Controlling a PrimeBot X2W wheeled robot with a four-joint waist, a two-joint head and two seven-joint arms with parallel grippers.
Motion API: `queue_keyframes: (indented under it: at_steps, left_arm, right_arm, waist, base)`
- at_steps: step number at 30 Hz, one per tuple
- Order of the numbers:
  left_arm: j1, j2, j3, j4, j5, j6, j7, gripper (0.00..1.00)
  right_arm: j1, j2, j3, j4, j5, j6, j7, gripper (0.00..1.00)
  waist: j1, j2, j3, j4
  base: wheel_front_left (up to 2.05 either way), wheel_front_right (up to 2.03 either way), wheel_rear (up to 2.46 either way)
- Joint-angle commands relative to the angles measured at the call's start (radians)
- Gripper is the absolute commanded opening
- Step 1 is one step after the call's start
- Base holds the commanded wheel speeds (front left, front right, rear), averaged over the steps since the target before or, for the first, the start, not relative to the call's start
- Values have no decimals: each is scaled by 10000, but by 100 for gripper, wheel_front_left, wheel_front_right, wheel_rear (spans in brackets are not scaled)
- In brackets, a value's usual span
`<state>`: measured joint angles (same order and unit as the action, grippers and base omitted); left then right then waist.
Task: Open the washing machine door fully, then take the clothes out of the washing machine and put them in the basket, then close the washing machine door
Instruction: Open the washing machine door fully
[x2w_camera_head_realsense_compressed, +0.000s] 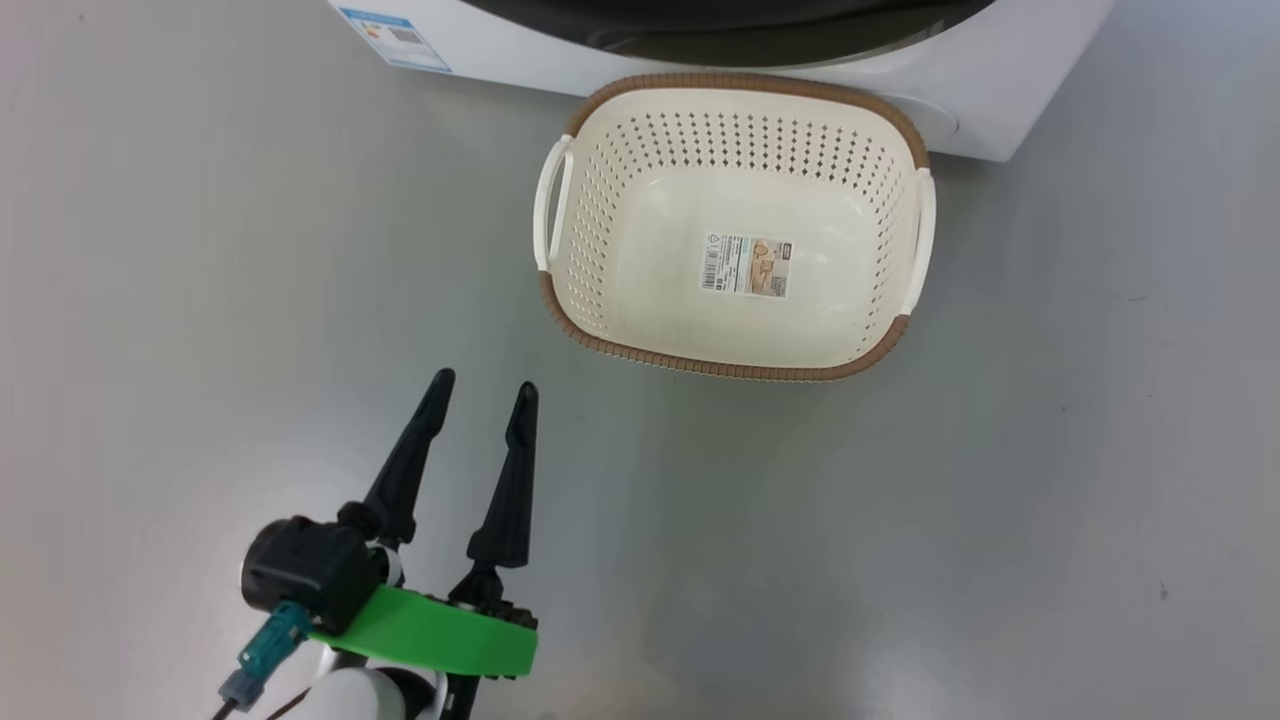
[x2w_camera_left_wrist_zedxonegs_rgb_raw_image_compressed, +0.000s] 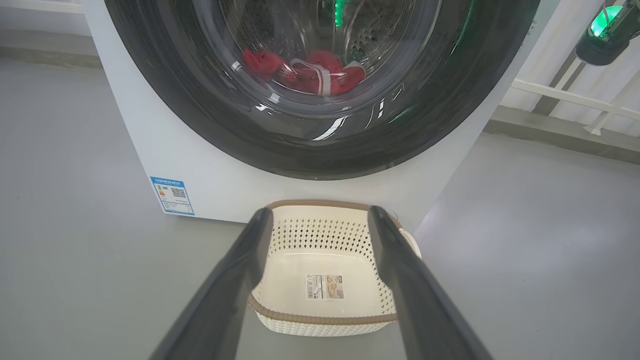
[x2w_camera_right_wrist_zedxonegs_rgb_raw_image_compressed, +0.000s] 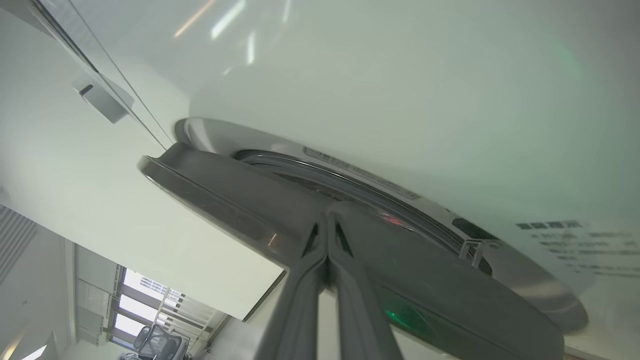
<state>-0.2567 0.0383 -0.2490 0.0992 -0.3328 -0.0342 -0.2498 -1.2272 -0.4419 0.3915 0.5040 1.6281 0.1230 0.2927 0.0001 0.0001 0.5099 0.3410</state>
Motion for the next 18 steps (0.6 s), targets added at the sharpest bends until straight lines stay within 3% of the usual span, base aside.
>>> queue_keyframes:
  at_steps: [1, 18]
  left_arm:
    - [-166, 120, 260, -267, -81, 103, -120, 100]
    - [-363, 120, 2, -279, -351, 178, -120, 100]
  right_arm:
    - [-189, 102, -76, -196, -4, 77, 124, 0]
    - [-1094, 268, 379, 1080, -12, 77, 1862, 0]
  waist:
    - [-1, -1, 112, 61]
    - [-1, -1, 363, 331]
  base:
    - [0, 0, 0]
    - [0, 0, 0]
